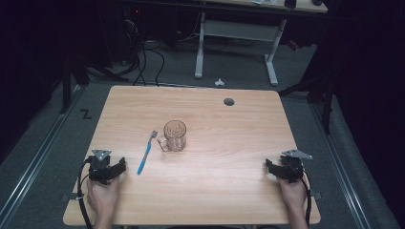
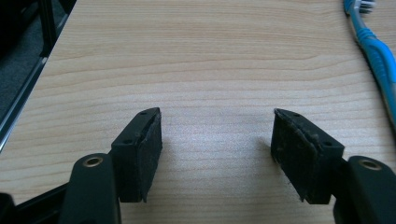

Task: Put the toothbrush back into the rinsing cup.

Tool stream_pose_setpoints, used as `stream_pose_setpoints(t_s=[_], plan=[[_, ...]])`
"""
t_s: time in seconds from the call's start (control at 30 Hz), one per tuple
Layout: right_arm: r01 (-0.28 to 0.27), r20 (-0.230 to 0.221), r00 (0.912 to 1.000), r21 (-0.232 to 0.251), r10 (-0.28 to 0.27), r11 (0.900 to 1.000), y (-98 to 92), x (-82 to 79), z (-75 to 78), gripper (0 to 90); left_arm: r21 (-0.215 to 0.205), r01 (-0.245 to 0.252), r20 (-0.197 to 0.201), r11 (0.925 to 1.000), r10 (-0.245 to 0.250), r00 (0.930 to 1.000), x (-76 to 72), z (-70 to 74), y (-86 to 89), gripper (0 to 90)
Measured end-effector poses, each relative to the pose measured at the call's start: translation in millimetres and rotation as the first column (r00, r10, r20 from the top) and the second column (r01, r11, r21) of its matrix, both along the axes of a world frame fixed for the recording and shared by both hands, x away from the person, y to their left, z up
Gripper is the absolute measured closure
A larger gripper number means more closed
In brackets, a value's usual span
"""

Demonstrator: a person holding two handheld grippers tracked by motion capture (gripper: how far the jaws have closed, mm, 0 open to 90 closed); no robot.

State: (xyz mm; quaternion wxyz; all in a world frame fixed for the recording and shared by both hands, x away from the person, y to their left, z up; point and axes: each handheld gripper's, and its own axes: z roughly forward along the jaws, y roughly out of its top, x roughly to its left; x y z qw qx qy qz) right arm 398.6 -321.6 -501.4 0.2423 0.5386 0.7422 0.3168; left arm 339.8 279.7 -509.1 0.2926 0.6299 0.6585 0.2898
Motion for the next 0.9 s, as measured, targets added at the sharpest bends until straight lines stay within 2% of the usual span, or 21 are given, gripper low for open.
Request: stream_pose_setpoints(t_s=[0.33,0.47,0.57,0.9], plan=[[-0.001,0.000,1.0000,0.003,0.001,1.000,-0.4,0.0,0.0,32.9,-0.005,0.010,-0.001,0.9999,-0.010,1.0000,0.2,0.0,0.4,32.9],[-0.002,0.000,1.0000,0.003,0.002,1.000,-0.3,0.0,0.1,32.9,-0.021,0.033,0.005,0.9992,-0.033,0.9995,-0.3,-0.1,3.8,32.1],[-0.002,0.000,1.0000,0.003,0.002,1.000,-0.3,0.0,0.0,32.9,-0.035,0.033,0.008,0.9988,-0.033,0.9994,-0.9,0.0,5.5,32.5],[-0.003,0.000,1.0000,0.002,0.003,1.000,-0.2,0.1,0.0,33.0,-0.006,0.043,0.000,0.9991,-0.043,0.9991,-1.1,0.2,3.6,33.5]])
